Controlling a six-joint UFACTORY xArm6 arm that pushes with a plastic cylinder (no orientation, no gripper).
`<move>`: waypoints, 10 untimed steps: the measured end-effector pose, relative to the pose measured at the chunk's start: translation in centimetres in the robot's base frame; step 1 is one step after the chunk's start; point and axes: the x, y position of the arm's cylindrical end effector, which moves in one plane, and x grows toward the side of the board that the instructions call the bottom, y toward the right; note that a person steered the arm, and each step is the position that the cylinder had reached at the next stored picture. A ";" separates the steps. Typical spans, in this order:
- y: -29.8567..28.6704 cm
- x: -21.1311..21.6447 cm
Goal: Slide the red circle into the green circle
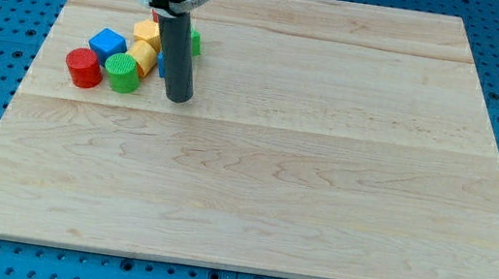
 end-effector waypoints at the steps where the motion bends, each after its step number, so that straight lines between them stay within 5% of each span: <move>1: 0.0 0.3; 7: 1.1 3.2; 10: -10.8 2.3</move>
